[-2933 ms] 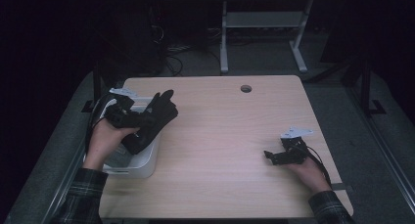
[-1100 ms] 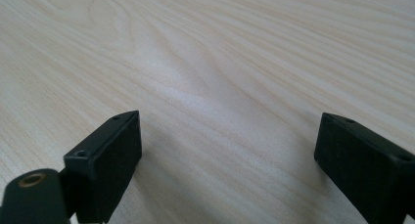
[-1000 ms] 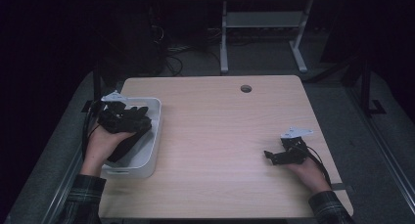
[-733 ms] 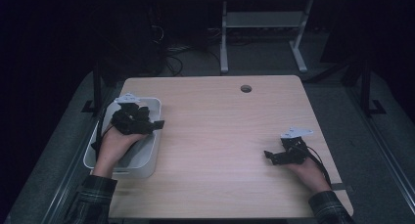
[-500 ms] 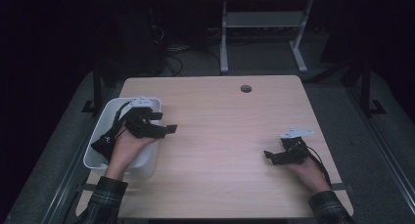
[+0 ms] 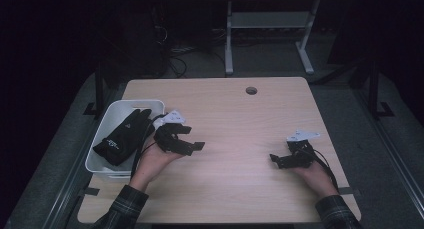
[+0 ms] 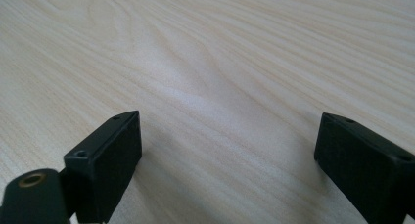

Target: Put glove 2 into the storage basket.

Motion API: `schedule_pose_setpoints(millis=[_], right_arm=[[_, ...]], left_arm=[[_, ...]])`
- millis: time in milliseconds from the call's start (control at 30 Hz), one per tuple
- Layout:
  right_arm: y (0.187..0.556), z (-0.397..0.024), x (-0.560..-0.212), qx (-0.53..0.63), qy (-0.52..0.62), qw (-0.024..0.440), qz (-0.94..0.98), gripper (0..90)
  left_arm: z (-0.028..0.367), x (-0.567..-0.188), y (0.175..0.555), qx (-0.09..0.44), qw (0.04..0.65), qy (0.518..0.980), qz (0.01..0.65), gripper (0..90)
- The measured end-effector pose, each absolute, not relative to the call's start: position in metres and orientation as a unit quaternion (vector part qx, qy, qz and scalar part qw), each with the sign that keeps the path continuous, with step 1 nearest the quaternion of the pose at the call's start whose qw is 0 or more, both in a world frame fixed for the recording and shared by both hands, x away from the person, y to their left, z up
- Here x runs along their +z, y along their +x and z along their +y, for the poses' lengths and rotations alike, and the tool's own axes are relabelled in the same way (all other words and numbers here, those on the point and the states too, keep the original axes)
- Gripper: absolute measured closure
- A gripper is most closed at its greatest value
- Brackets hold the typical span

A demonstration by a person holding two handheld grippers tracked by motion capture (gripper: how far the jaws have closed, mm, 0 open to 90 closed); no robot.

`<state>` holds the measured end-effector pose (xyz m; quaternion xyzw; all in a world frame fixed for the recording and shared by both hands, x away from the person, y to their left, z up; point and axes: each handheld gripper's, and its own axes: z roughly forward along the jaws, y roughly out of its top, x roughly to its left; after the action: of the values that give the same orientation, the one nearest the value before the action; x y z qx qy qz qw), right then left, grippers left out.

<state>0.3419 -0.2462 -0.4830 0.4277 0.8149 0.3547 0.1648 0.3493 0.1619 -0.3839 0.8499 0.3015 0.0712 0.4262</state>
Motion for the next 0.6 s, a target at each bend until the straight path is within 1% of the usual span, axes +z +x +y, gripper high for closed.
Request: schedule_pose_setpoints(millis=[300,433,600], right_arm=[[0.342,-0.246,-0.483,0.355,0.428,0.164,0.815,10.0],[0.342,-0.246,-0.483,0.355,0.428,0.165,0.815,10.1],[0.341,-0.246,-0.483,0.355,0.430,0.163,0.814,10.1]], left_arm=[[0.142,-0.409,0.339,0.055,0.412,0.867,0.274,18.1],[0.134,-0.422,0.335,0.048,0.403,0.872,0.272,18.1],[0.127,-0.437,0.333,0.058,0.381,0.887,0.252,18.1]])
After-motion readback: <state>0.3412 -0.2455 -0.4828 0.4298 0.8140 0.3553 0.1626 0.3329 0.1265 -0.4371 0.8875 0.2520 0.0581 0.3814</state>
